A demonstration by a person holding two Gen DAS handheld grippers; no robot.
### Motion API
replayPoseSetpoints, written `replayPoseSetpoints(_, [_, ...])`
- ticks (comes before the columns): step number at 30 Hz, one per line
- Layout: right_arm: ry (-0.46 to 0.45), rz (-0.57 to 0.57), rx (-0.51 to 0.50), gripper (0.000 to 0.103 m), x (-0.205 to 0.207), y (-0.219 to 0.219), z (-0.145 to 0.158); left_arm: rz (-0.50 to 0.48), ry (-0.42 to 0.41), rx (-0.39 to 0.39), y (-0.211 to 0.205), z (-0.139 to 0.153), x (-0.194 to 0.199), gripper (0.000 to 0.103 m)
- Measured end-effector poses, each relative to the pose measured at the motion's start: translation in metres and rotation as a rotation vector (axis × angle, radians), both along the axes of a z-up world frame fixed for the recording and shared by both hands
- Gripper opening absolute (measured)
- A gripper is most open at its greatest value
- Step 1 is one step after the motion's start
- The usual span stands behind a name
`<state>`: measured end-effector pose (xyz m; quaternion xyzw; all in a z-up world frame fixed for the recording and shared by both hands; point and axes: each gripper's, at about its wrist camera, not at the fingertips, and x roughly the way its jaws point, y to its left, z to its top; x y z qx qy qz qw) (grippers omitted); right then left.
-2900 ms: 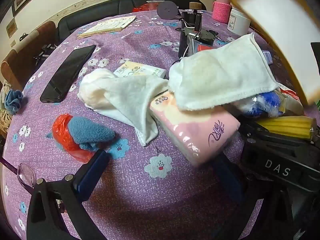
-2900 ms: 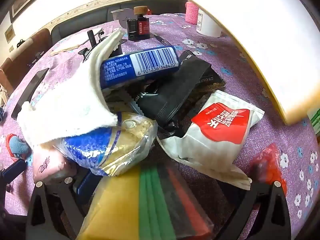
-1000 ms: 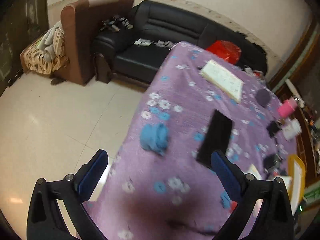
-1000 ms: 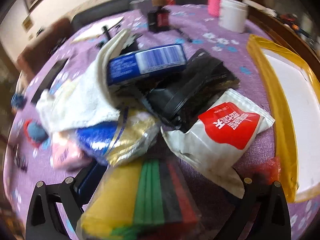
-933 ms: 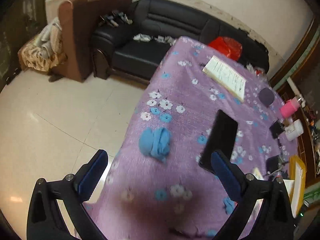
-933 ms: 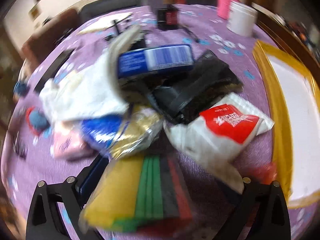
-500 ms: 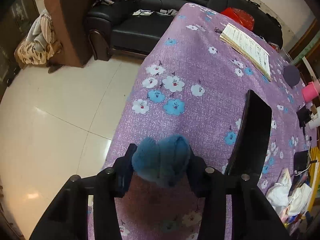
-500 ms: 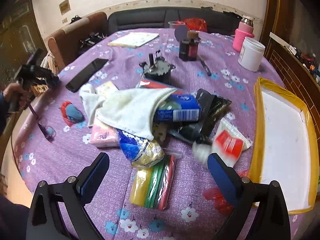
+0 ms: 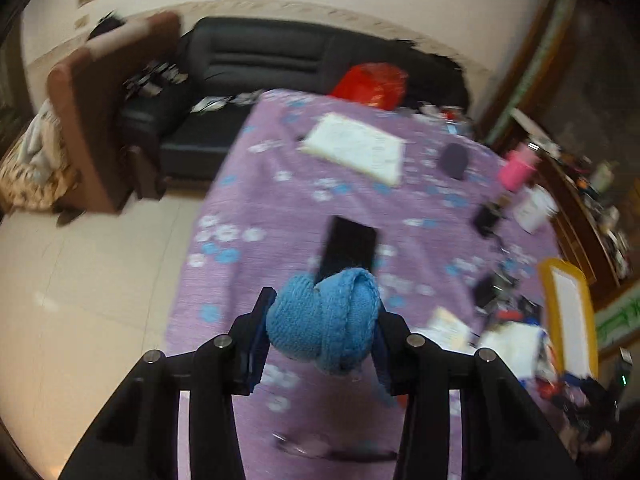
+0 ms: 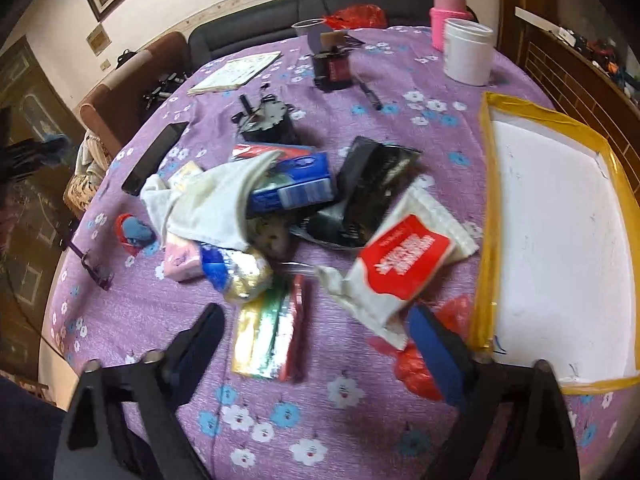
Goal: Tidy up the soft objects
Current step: 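Grasp the blue sock with the left tool and lift it, then grasp the red plastic bag with the right tool while the left tool holds the sock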
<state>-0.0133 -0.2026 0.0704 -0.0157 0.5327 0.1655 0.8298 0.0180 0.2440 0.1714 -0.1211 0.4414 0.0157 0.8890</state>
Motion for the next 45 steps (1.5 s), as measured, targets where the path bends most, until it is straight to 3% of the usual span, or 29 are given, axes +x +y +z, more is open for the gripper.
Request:
replayPoseSetpoints(3, [0.008, -0.017, -0.030, 0.089, 0.008, -0.011, -0.002, -0.064, -0.014, -0.027, -0.036, 0.002, -0.007, 0.042])
replayPoseSetpoints(6, [0.061, -0.102, 0.090, 0.089, 0.021, -0.034, -0.001, -0.128, 0.003, -0.067, -0.076, -0.010, -0.012, 0.042])
replayPoseSetpoints(10, [0.122, -0.178, 0.170, 0.089, 0.041, -0.053, 0.003, -0.190, 0.046, -0.088, -0.123, -0.034, -0.015, 0.042])
replayPoseSetpoints(14, [0.156, -0.185, 0.177, 0.089, 0.044, -0.064, 0.007, -0.262, 0.067, -0.108, -0.163, -0.046, -0.025, 0.042])
replayPoseSetpoints(20, [0.204, -0.182, 0.152, 0.089, 0.014, -0.075, -0.005, -0.336, 0.088, -0.111, -0.197, -0.060, -0.030, 0.042])
replayPoseSetpoints(26, [0.103, -0.104, 0.040, 0.086, -0.004, -0.064, -0.001, -0.392, 0.111, -0.112, -0.218, -0.067, -0.028, 0.042])
replayPoseSetpoints(29, [0.033, -0.011, -0.018, 0.069, -0.007, -0.051, 0.010, -0.411, 0.114, -0.110, -0.223, -0.069, -0.027, 0.042])
replayPoseSetpoints(31, [0.061, 0.034, -0.053, 0.058, -0.001, -0.044, 0.003, -0.417, 0.120, -0.114, -0.224, -0.071, -0.026, 0.042])
replayPoseSetpoints(34, [0.135, 0.145, -0.147, 0.058, 0.009, -0.034, -0.017, -0.423, 0.125, -0.115, -0.224, -0.073, -0.026, 0.042])
replayPoseSetpoints(36, [0.131, 0.202, -0.260, 0.054, 0.014, -0.030, -0.027, -0.424, 0.125, -0.120, -0.223, -0.075, -0.027, 0.042])
replayPoseSetpoints(38, [0.143, 0.248, -0.309, 0.052, 0.017, -0.025, -0.033, -0.426, 0.128, -0.126, -0.224, -0.076, -0.028, 0.042])
replayPoseSetpoints(39, [0.145, 0.266, -0.342, 0.042, 0.018, -0.021, -0.035, -0.427, 0.129, -0.125, -0.224, -0.077, -0.028, 0.042])
replayPoseSetpoints(40, [0.158, 0.283, -0.363, 0.040, 0.019, -0.018, -0.039, -0.429, 0.128, -0.124, -0.224, -0.078, -0.029, 0.042])
replayPoseSetpoints(43, [0.161, 0.271, -0.386, 0.038, 0.019, -0.014, -0.041, -0.434, 0.126, -0.128, -0.224, -0.079, -0.030, 0.042])
replayPoseSetpoints(45, [0.176, 0.234, -0.321, 0.038, 0.019, -0.018, -0.032, -0.442, 0.119, -0.130, -0.224, -0.078, -0.031, 0.042])
